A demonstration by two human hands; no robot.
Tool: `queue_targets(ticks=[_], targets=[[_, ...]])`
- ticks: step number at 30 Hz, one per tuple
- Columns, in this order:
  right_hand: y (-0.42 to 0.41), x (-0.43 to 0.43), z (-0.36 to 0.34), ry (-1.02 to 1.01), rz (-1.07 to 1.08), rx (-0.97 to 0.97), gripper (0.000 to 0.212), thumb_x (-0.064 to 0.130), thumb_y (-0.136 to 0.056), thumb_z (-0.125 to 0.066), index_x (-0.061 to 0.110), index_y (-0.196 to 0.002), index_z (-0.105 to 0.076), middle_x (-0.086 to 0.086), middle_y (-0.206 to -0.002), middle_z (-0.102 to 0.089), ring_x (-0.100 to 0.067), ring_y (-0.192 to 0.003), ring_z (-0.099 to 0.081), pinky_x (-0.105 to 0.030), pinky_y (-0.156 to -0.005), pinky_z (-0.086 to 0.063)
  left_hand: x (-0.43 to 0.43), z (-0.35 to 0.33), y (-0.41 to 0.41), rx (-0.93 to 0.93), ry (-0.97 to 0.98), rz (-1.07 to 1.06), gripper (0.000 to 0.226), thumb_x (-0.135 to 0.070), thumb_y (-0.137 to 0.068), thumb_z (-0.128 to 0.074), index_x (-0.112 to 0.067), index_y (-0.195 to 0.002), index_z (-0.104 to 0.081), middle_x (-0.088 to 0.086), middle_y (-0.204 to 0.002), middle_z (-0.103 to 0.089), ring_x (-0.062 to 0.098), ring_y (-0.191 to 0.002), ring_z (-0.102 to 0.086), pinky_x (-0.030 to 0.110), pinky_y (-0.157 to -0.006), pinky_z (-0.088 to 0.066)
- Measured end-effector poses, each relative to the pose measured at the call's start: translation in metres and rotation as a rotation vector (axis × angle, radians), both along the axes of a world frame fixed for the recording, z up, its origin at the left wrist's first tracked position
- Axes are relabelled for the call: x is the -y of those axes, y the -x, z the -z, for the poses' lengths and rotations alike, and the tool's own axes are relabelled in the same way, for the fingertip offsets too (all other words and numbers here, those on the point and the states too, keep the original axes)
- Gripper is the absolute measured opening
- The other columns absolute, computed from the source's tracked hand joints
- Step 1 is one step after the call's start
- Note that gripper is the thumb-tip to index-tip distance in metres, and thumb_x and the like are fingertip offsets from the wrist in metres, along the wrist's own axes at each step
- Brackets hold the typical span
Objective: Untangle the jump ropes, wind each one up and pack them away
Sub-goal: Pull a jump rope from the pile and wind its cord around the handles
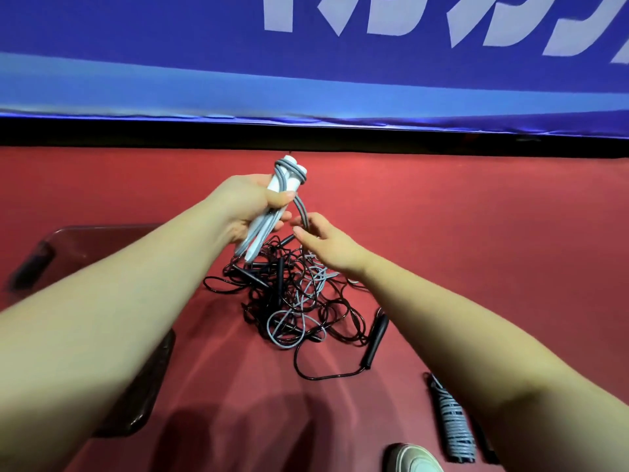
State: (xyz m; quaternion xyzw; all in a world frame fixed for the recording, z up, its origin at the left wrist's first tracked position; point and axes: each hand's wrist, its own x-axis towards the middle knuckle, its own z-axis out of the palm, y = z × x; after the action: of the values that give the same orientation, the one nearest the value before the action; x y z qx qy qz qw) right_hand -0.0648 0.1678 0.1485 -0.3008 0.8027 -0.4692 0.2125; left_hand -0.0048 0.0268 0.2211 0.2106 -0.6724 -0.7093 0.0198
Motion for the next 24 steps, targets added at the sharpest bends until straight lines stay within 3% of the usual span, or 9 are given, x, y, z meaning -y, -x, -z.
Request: queue_targets(ticks=[2,4,7,12,15,19,24], targets=[[-0.005,0.006,-0.001,0.045,0.028,-0.068,0.021,0.026,-0.101,-0.038,0.013,-0.098,-0.054,0.014,-0.07,-0.045,0.005,-0.06,-0.044,-0.01,-0.06,-0.034,0.004,0.001,-0.001,0.0,0.01,-0.002,0.025,-0.002,-0.088,-0.061,-0.01,-0.112,-0.058,0.008,-0.071,-0.06,0.008,-0.048,-0.064,0.02,-0.045,-0.052],[-0.006,0.007,0.001,0.186,0.053,0.069,0.028,0.025,-0.103,-0.033,0.015,-0.083,-0.051,0.01,-0.064,-0.043,-0.005,-0.059,-0.044,-0.015,-0.058,-0.036,0.012,0.004,-0.003,-0.009,0.053,-0.015,0.025,-0.001,-0.089,-0.059,-0.012,-0.112,-0.058,0.007,-0.072,-0.06,0.009,-0.052,-0.063,0.02,-0.045,-0.051],[0.003,0.001,0.006,0.18,0.035,0.098,0.029,0.025,-0.102,-0.034,0.021,-0.082,-0.054,0.01,-0.056,-0.036,-0.007,-0.048,-0.028,-0.018,-0.044,-0.024,0.025,0.016,-0.005,-0.026,0.167,-0.039,0.027,0.001,-0.089,-0.059,-0.013,-0.112,-0.06,0.004,-0.075,-0.06,0.013,-0.059,-0.061,0.017,-0.045,-0.05],[0.008,-0.005,-0.009,-0.069,0.057,-0.051,0.034,0.026,-0.101,-0.037,0.021,-0.071,-0.053,0.005,-0.057,-0.044,-0.008,-0.046,-0.035,-0.02,-0.049,-0.03,0.038,0.036,-0.001,-0.011,0.273,-0.058,0.038,0.001,-0.087,-0.061,-0.012,-0.123,-0.06,0.003,-0.079,-0.062,0.017,-0.064,-0.06,0.018,-0.044,-0.046],[0.002,-0.006,-0.019,-0.186,0.089,-0.108,0.038,0.031,-0.101,-0.035,0.022,-0.068,-0.05,0.001,-0.06,-0.044,-0.009,-0.046,-0.033,-0.016,-0.044,-0.029,0.04,0.039,0.002,-0.006,0.313,-0.06,0.038,0.0,-0.087,-0.061,-0.013,-0.122,-0.061,0.002,-0.079,-0.061,0.016,-0.062,-0.058,0.019,-0.046,-0.046],[-0.011,0.0,-0.04,-0.283,0.037,-0.246,0.036,0.038,-0.097,-0.044,0.022,-0.065,-0.045,0.0,-0.062,-0.045,-0.013,-0.052,-0.037,-0.027,-0.052,-0.03,0.036,0.044,0.004,0.02,0.41,-0.059,0.036,0.0,-0.087,-0.062,-0.015,-0.119,-0.063,0.0,-0.074,-0.061,0.015,-0.058,-0.055,0.025,-0.052,-0.046],[-0.019,0.01,-0.065,-0.457,-0.014,-0.522,0.025,0.033,-0.094,-0.049,0.02,-0.072,-0.048,0.005,-0.062,-0.045,-0.022,-0.069,-0.047,-0.028,-0.059,-0.03,0.022,0.042,0.004,0.05,0.848,0.083,0.033,-0.014,-0.085,-0.068,-0.019,-0.118,-0.065,0.007,-0.085,-0.067,0.03,-0.078,-0.065,0.04,-0.077,-0.053]])
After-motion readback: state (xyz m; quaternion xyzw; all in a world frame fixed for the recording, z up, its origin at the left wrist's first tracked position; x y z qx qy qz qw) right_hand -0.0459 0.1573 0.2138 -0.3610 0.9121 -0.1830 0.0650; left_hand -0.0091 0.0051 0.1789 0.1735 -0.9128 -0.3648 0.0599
